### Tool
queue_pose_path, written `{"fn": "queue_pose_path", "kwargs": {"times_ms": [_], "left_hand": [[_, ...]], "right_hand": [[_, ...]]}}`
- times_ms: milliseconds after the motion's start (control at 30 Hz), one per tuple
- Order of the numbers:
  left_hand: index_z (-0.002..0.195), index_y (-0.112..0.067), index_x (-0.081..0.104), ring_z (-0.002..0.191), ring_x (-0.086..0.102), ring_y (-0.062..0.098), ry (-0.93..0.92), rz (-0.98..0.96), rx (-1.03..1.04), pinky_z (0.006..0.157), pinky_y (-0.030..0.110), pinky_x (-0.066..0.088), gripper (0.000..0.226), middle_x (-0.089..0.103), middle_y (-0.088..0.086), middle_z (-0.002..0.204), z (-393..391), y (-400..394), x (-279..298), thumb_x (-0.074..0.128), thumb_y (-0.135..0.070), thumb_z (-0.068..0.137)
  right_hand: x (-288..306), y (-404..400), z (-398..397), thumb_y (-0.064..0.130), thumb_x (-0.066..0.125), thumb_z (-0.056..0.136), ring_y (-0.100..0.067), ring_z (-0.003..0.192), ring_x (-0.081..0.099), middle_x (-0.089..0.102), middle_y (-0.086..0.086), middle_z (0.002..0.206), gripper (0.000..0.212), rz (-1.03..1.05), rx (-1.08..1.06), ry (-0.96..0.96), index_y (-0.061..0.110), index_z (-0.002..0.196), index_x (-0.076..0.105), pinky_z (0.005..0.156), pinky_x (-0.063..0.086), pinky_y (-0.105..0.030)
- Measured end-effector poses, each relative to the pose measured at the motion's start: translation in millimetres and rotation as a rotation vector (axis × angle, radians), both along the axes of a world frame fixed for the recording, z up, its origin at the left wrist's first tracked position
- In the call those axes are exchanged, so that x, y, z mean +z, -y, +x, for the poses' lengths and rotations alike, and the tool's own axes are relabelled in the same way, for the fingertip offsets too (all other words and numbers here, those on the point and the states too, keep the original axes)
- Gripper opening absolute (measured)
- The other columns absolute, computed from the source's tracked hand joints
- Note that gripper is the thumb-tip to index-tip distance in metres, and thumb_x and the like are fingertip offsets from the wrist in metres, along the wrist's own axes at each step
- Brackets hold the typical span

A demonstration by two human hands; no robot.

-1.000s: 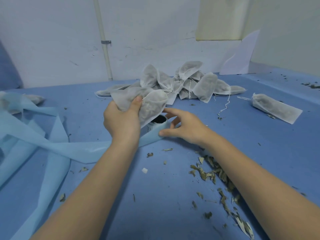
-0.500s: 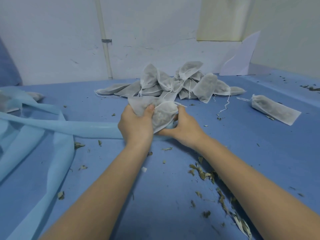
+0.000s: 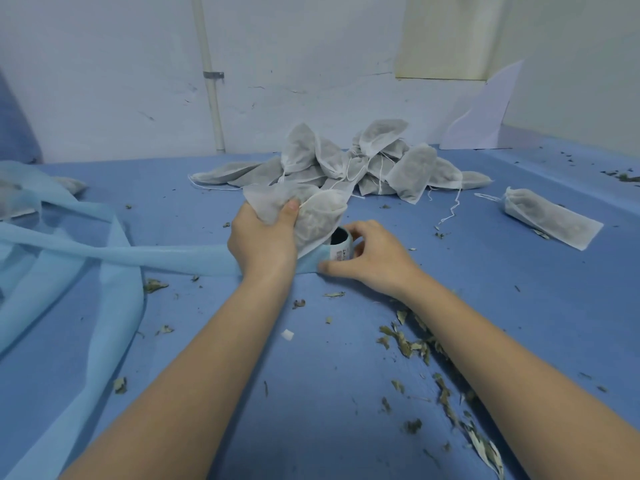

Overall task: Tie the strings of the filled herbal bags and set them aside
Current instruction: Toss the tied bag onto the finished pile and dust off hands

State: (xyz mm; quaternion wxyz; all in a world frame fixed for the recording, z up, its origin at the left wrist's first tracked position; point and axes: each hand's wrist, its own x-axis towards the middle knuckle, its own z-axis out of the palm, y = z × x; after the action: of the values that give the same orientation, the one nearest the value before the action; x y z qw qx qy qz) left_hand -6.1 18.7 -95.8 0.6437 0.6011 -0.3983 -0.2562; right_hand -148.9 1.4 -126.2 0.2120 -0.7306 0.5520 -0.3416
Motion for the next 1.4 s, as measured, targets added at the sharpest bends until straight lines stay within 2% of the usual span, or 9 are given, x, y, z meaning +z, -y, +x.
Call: {"fn": "queue_pose_path", "kwargs": {"times_ms": [133, 333, 433, 533, 767, 867, 1133, 1300, 1400], "left_hand": [[0.091, -0.018, 0.059, 0.095, 0.060, 0.020, 0.076, -0.036, -0.003, 0.083, 0.027, 0.044, 0.017, 0.064, -0.004, 0.091, -3.0, -2.1, -0.1, 0.069, -0.029, 0.084], [0.102, -0.011, 0.063, 0.102, 0.060, 0.024, 0.137, -0.028, 0.004, 0.089, 0.030, 0.044, 0.027, 0.068, 0.004, 0.105, -4.4, 0.4, -4.4, 0.068, -0.030, 0.084], [0.103, -0.011, 0.063, 0.102, 0.059, 0.023, 0.123, -0.029, 0.007, 0.089, 0.030, 0.044, 0.027, 0.067, 0.003, 0.106, -3.3, 1.3, -3.7, 0.068, -0.030, 0.084], [0.104, -0.012, 0.062, 0.103, 0.059, 0.022, 0.116, -0.018, 0.010, 0.085, 0.026, 0.041, 0.027, 0.067, 0.002, 0.107, -3.9, 1.7, -3.5, 0.067, -0.030, 0.085], [0.104, -0.010, 0.062, 0.101, 0.059, 0.023, 0.094, -0.005, -0.005, 0.086, 0.028, 0.042, 0.027, 0.067, 0.004, 0.106, -3.5, 3.5, -5.1, 0.067, -0.029, 0.085], [0.103, -0.010, 0.062, 0.101, 0.059, 0.022, 0.097, -0.003, -0.005, 0.084, 0.025, 0.040, 0.027, 0.066, 0.004, 0.106, -4.7, 3.3, -5.3, 0.067, -0.030, 0.085], [0.104, -0.011, 0.062, 0.103, 0.058, 0.021, 0.097, 0.001, -0.007, 0.085, 0.025, 0.040, 0.027, 0.066, 0.002, 0.107, -5.3, 2.6, -5.4, 0.066, -0.030, 0.086], [0.102, -0.011, 0.061, 0.099, 0.057, 0.019, 0.109, -0.008, -0.007, 0.074, 0.017, 0.035, 0.026, 0.063, -0.002, 0.099, -5.4, 3.0, -7.2, 0.066, -0.031, 0.086], [0.101, -0.011, 0.061, 0.100, 0.058, 0.020, 0.114, -0.016, -0.011, 0.077, 0.019, 0.037, 0.026, 0.063, -0.002, 0.098, -4.8, 3.1, -7.7, 0.067, -0.031, 0.086]], "right_hand": [[-3.1, 2.8, 5.8, 0.039, 0.083, 0.068, 0.001, 0.077, 0.050, 0.056, 0.009, 0.092, 0.053, 0.037, -0.081, 0.040, 0.019, 0.100, 0.047, 0.054, 0.038, -0.010], [-2.6, -10.9, 2.7, 0.040, 0.088, 0.060, 0.005, 0.079, 0.057, 0.054, 0.021, 0.096, 0.070, 0.072, -0.056, 0.179, 0.023, 0.116, 0.049, 0.068, 0.042, -0.006], [-6.2, -16.8, 2.3, 0.028, 0.088, 0.065, 0.002, 0.075, 0.061, 0.059, 0.016, 0.094, 0.062, 0.060, -0.073, 0.247, 0.018, 0.118, 0.056, 0.077, 0.048, -0.011], [-7.2, -17.1, 8.7, 0.025, 0.085, 0.070, 0.001, 0.073, 0.057, 0.059, 0.010, 0.089, 0.054, -0.003, -0.130, 0.226, 0.013, 0.117, 0.060, 0.073, 0.044, -0.005], [-7.3, -13.8, 14.9, 0.020, 0.085, 0.070, 0.002, 0.066, 0.058, 0.062, 0.013, 0.072, 0.026, -0.082, -0.228, 0.233, 0.017, 0.086, 0.064, 0.068, 0.047, -0.008], [-8.2, -13.8, 15.1, 0.023, 0.087, 0.068, -0.006, 0.070, 0.062, 0.066, 0.005, 0.074, 0.027, -0.088, -0.260, 0.246, 0.015, 0.078, 0.063, 0.067, 0.049, -0.013], [-8.7, -15.3, 17.3, 0.029, 0.086, 0.068, 0.002, 0.055, 0.053, 0.060, 0.011, 0.060, 0.034, -0.115, -0.267, 0.191, 0.022, 0.061, 0.054, 0.058, 0.040, -0.007], [-10.5, -18.9, 20.2, 0.027, 0.083, 0.071, -0.004, 0.080, 0.048, 0.052, 0.007, 0.092, 0.024, -0.202, -0.175, 0.068, 0.016, 0.069, 0.062, 0.069, 0.036, -0.006], [-12.1, -22.1, 19.9, 0.027, 0.083, 0.072, -0.008, 0.087, 0.047, 0.045, 0.008, 0.097, 0.019, -0.225, -0.132, 0.028, 0.014, 0.074, 0.068, 0.076, 0.041, -0.018]]}}
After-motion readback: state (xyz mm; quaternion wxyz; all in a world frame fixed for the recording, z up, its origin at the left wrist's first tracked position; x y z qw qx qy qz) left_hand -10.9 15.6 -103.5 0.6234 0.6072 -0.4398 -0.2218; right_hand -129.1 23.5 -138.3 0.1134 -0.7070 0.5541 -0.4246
